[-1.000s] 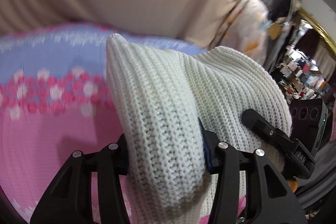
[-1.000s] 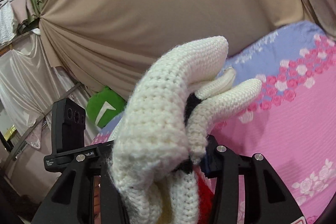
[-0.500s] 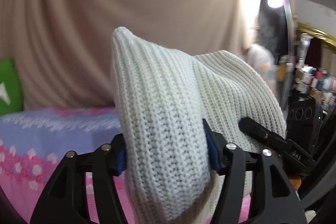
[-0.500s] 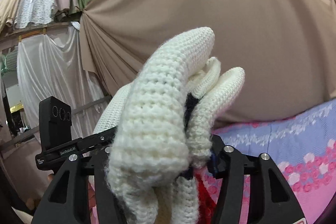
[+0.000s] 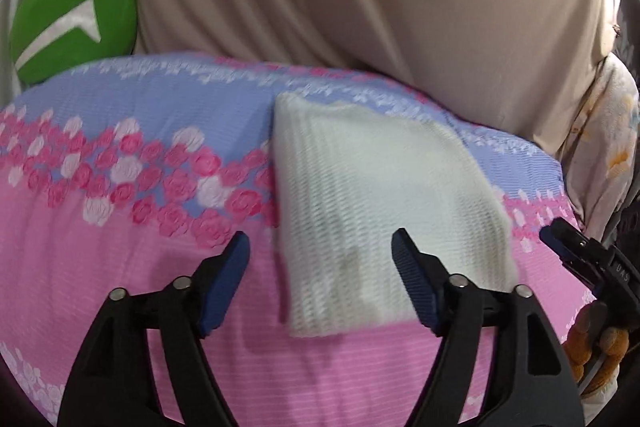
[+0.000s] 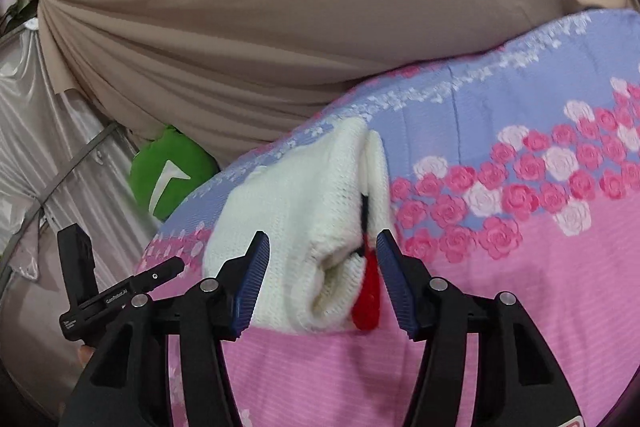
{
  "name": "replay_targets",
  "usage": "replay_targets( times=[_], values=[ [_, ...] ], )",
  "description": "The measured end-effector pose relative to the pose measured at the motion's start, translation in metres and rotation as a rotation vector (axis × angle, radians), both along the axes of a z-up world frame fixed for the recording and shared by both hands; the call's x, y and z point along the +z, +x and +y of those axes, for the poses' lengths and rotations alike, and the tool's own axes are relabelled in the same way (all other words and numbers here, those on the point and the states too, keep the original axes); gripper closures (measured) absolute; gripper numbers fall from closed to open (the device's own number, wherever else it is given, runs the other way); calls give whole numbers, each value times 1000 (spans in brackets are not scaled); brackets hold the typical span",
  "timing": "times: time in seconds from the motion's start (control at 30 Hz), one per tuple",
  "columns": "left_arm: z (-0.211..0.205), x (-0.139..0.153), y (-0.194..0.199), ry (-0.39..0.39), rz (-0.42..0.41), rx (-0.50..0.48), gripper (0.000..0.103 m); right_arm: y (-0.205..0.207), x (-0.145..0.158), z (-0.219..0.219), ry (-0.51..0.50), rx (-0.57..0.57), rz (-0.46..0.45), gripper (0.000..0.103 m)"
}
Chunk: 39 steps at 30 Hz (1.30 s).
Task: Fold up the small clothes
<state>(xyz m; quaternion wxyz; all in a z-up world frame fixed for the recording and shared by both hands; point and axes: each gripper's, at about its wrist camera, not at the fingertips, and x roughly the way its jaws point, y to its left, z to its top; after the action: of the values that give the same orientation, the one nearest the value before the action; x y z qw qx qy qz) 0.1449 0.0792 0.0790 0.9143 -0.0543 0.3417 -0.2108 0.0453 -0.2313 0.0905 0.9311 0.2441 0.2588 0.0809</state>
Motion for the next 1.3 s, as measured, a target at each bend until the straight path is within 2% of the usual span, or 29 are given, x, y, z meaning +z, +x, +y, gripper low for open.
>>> replay_targets(
  times=[0.07, 0.13, 0.2, 0.23, 0.3, 0.37, 0.47, 0.53, 0.6, 0.7, 0.83, 0.9, 1.13, 1.3],
  values=[
    [-7, 8, -1, 19, -25, 4, 28, 13, 5, 10, -75, -17, 0, 47],
    [-19, 4, 2, 82, -37, 35, 28, 28, 0, 22, -170, -15, 22, 51],
    [-25, -8, 6, 150, -40, 80, 28, 46, -20, 33, -296, -18, 105, 79],
    [-27, -16, 9, 185, -34, 102, 28, 56, -35, 36, -376, -46, 161, 79],
    [-26, -32, 13, 199, -5, 107, 26, 53, -48, 35, -393, -58, 135, 79],
    [-24, -42, 13, 185, 9, 112, 26, 43, -42, 33, -368, -75, 126, 79],
    [-26, -39, 1, 199, -24, 135, 25, 12, -24, 40, -379, -106, 45, 78],
    [-28, -37, -13, 204, -58, 167, 10, -11, -22, 47, -390, -124, 7, 67],
    [-29, -39, -28, 192, -89, 185, 6, -29, -28, 51, -386, -144, 2, 40],
    [-37, -49, -53, 221, -103, 219, 5, -49, -47, 53, -355, -155, 43, 33],
    [-51, -63, -76, 293, -104, 228, 5, -60, -65, 52, -363, -192, 135, 27],
    [-56, -61, -84, 297, -125, 225, 5, -65, -66, 53, -371, -223, 124, 17],
    [-56, -63, -91, 283, -106, 271, 5, -70, -71, 72, -430, -194, 144, 16],
    [-60, -64, -93, 324, -115, 295, 5, -70, -72, 84, -481, -195, 147, 16]
  ],
)
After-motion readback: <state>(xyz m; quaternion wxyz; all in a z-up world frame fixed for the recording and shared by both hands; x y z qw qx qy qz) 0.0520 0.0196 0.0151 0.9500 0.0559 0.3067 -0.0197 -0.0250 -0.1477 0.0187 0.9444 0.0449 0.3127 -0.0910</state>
